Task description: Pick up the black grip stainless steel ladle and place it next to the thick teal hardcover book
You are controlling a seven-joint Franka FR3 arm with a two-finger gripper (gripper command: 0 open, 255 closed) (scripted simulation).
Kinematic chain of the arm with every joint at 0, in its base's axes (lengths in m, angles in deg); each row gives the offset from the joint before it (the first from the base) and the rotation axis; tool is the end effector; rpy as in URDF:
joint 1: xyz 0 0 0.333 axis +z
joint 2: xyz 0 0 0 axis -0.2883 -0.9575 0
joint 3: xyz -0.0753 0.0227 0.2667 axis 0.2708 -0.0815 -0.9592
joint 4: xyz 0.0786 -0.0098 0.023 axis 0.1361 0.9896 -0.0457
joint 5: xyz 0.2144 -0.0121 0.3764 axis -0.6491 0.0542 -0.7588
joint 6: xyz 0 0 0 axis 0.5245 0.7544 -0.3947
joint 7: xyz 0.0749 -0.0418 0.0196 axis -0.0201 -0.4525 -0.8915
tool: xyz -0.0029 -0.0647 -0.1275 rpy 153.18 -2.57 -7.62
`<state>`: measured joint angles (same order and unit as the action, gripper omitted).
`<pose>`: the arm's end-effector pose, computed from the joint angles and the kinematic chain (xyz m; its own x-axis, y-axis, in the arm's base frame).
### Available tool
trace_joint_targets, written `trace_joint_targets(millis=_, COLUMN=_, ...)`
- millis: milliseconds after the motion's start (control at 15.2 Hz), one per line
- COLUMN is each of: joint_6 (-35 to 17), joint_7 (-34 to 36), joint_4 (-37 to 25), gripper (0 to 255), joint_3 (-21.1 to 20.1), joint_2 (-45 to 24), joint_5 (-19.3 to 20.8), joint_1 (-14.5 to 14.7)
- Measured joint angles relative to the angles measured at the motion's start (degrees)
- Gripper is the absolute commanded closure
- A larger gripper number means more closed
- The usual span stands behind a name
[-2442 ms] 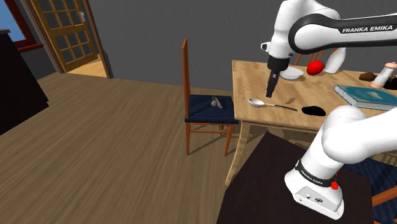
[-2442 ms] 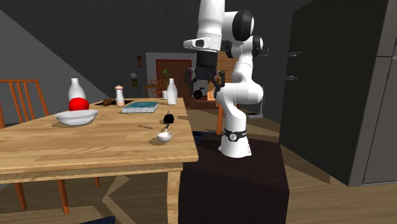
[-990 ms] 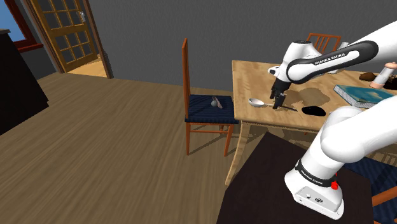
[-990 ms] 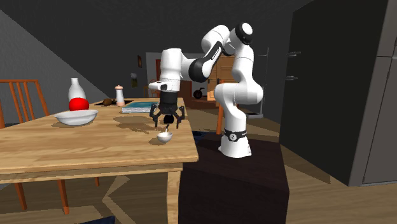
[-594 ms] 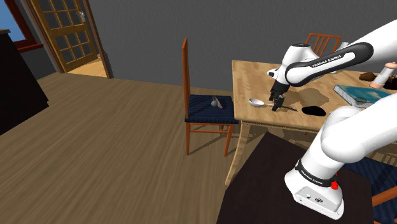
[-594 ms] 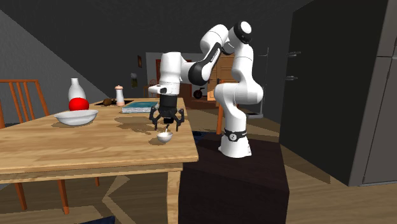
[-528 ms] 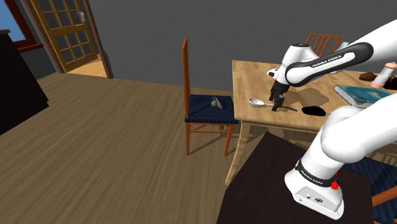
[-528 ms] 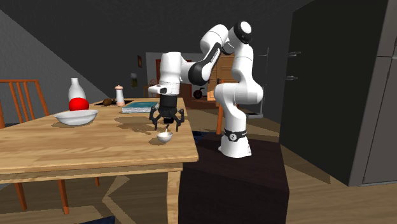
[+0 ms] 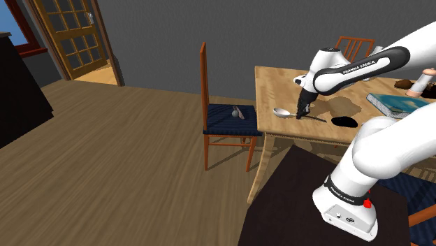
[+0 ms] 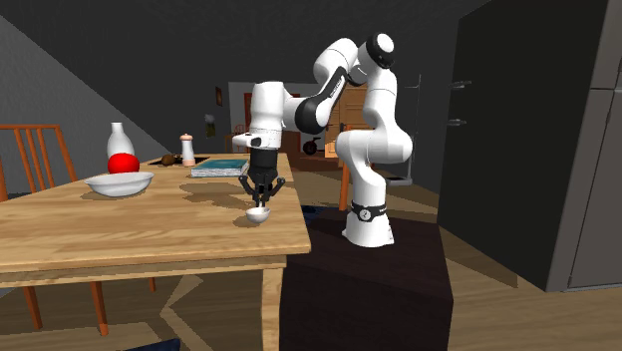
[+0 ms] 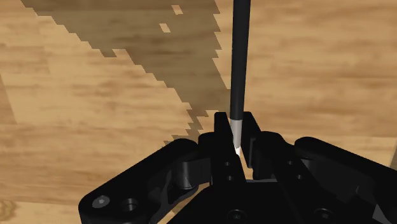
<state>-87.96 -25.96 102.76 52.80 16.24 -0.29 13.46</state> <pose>0.3186 -0.2654 0.2428 0.8618 0.5066 0.0254 0.5017 -0.8587 0.1045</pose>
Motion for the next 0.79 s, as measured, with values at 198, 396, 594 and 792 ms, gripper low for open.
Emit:
trace_joint_targets(millis=198, joint_6=0.0, joint_7=0.0, joint_4=0.0, gripper=255, joint_3=0.0, joint_2=0.0, joint_5=0.0, joint_1=0.0)
trace_joint_targets(millis=396, joint_6=1.1, joint_7=0.1, joint_4=-0.3, gripper=255, joint_3=-0.6, joint_2=0.8, joint_5=-0.2, joint_1=-0.1)
trace_joint_targets(millis=594, joint_6=4.2, joint_7=-0.2, joint_4=-1.4, gripper=255, joint_3=-1.8, joint_2=2.8, joint_5=-0.9, joint_1=-0.4)
trace_joint_targets(millis=792, joint_6=7.2, joint_7=-0.3, joint_4=-2.6, gripper=255, joint_3=-3.1, joint_2=4.7, joint_5=-1.6, joint_1=-0.5)
